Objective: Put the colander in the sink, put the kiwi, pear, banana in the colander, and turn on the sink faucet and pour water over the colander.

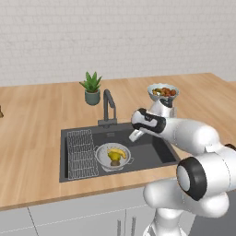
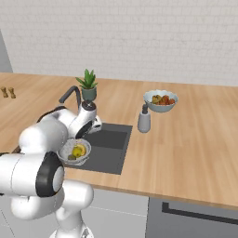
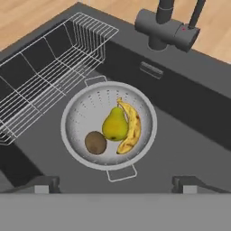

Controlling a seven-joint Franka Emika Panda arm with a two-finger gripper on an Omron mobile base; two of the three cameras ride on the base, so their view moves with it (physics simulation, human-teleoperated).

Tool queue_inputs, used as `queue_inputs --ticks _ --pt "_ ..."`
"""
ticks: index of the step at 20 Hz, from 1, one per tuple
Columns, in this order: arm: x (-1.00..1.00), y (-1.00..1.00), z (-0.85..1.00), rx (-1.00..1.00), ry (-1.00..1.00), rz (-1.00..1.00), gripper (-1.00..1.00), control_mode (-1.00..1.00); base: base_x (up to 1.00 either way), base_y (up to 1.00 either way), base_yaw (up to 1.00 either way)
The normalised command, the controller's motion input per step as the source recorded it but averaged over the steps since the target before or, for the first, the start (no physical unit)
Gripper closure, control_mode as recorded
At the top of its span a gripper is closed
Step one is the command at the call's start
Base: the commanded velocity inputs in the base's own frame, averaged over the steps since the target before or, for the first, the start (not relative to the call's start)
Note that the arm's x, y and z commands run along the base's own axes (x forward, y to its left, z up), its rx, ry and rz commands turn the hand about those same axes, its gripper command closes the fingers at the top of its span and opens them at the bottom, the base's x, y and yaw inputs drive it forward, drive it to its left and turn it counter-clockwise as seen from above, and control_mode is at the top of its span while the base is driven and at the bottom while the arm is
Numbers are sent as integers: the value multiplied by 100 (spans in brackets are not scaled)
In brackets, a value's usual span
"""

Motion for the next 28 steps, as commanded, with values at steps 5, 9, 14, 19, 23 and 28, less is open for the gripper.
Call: queue_inputs --ticks 5,9,14,19,23,28 --pt "6 -2 33 3 -49 33 -100 -100 0 0 0" --pt "31 -4 46 13 -21 21 -100 -100 0 0 0" --pt "31 4 38 15 -15 10 -100 -100 0 0 0" --pt "28 1 29 16 -5 1 -100 -100 0 0 0" --pt "30 1 7 14 -1 0 -100 -100 0 0 0" --pt "23 0 5 11 0 0 -100 -100 0 0 0"
